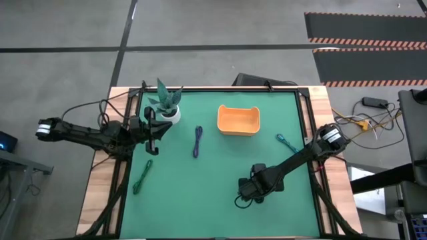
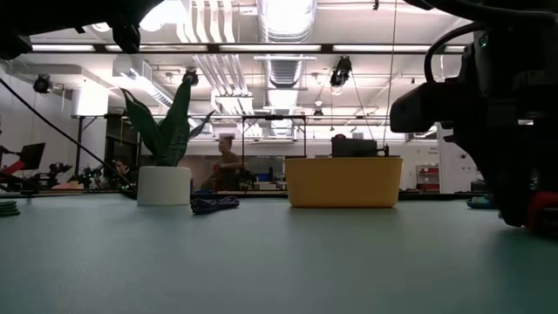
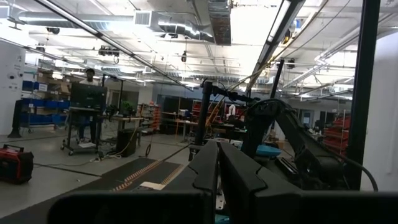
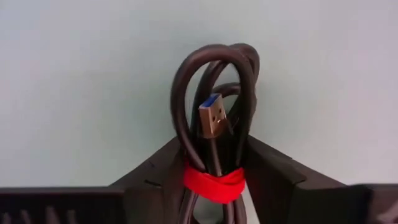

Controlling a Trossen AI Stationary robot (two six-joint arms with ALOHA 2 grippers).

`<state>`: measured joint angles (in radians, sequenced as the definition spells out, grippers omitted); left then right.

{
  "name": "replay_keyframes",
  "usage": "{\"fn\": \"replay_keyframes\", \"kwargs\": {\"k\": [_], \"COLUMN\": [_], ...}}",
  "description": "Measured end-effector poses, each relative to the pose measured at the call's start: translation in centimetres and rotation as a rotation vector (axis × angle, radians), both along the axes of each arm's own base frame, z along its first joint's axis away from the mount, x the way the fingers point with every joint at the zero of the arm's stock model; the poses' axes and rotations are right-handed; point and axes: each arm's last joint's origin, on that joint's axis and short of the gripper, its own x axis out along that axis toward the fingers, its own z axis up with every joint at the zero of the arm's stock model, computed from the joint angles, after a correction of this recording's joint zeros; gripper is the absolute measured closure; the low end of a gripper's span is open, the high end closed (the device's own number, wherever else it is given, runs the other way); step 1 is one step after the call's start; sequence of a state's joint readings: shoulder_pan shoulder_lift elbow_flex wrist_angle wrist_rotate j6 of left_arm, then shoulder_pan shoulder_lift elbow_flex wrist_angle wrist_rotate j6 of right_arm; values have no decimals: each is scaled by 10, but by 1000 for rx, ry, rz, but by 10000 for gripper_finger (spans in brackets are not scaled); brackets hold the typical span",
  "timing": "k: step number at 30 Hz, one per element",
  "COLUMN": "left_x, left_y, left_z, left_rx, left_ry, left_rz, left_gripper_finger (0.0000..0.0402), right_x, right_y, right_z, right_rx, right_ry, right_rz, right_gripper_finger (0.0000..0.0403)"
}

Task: Pick and place USB-C Cables
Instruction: Put the black charger cable into the yellow bin

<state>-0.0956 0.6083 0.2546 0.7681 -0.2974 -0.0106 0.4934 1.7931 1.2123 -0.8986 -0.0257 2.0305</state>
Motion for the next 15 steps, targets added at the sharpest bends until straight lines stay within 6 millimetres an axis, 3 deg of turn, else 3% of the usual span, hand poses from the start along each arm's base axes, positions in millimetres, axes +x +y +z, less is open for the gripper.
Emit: {"fn": "replay_keyframes", "kwargs": {"k": [6,15], "left_x": [0,0], "left_y": [0,0], "left_z": [0,0], "left_rx": [0,0], "left_ry": [0,0], "left_rz": [0,0], "left_gripper_finger": [400,400], "right_x": [0,-1], "right_y": [0,-1], "right_z": [0,8], "right_rx": [2,12], "right_ry": [-3,-21], "right_rz": [0,41], "right_gripper_finger": [305,311]}}
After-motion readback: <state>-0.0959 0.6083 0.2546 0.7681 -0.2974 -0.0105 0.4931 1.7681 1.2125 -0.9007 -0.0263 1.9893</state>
